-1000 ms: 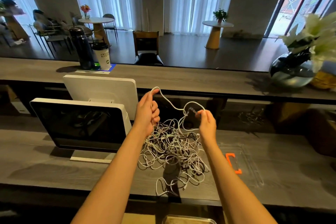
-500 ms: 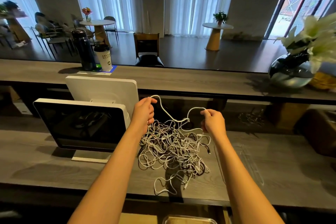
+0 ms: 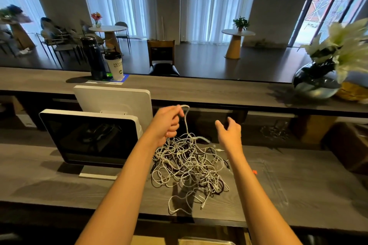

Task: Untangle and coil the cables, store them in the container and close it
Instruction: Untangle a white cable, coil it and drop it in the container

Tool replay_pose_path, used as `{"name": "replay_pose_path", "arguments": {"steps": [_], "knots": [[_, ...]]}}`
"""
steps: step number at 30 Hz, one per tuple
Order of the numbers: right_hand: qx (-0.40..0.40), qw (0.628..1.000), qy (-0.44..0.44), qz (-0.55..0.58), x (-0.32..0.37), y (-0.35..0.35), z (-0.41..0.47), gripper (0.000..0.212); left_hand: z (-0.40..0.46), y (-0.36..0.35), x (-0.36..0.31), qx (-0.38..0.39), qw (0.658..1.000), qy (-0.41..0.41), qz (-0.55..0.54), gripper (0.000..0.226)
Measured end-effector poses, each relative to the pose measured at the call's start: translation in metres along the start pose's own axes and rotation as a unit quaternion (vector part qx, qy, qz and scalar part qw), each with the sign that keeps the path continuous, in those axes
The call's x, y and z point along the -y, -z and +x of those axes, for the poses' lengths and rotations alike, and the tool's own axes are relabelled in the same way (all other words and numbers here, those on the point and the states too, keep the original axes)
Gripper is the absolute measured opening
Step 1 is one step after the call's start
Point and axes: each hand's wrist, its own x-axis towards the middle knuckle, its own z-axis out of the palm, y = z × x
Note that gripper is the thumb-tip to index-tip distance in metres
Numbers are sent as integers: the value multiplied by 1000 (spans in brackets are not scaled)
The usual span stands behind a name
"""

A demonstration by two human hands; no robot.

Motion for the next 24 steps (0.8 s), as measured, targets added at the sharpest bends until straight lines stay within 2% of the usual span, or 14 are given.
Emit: {"name": "replay_pose_path", "arguments": {"steps": [2,4,6,8,11,13,15,17,21,24], "knots": [[23,993,50,106,11,-5,-16,49,-8,-7,6,33,999,28,11,35],[107,970,68,207,19,-12,-35,40,-18,-14,11,65,997,44,3,38],[196,948,83,235,18,-17,-51,43,-27,-19,15,89,995,41,-19,42],[234,939,97,234,11,-21,-63,48,-35,-20,21,93,994,30,-42,44],[217,933,68,280,1,-24,-79,41,-46,-18,33,96,994,49,-20,42],[190,941,64,274,-4,-21,-85,36,-54,-15,43,134,985,100,50,48],[168,951,79,248,-7,-15,-86,33,-64,-13,52,196,959,141,151,55],[153,959,103,214,-5,-8,-84,25,-72,-14,59,216,947,132,195,59],[158,964,106,183,-12,-1,-86,17,-74,-9,62,94,980,35,173,56],[170,966,88,175,-21,3,-88,18,-69,-7,64,-32,998,-11,51,55]]}}
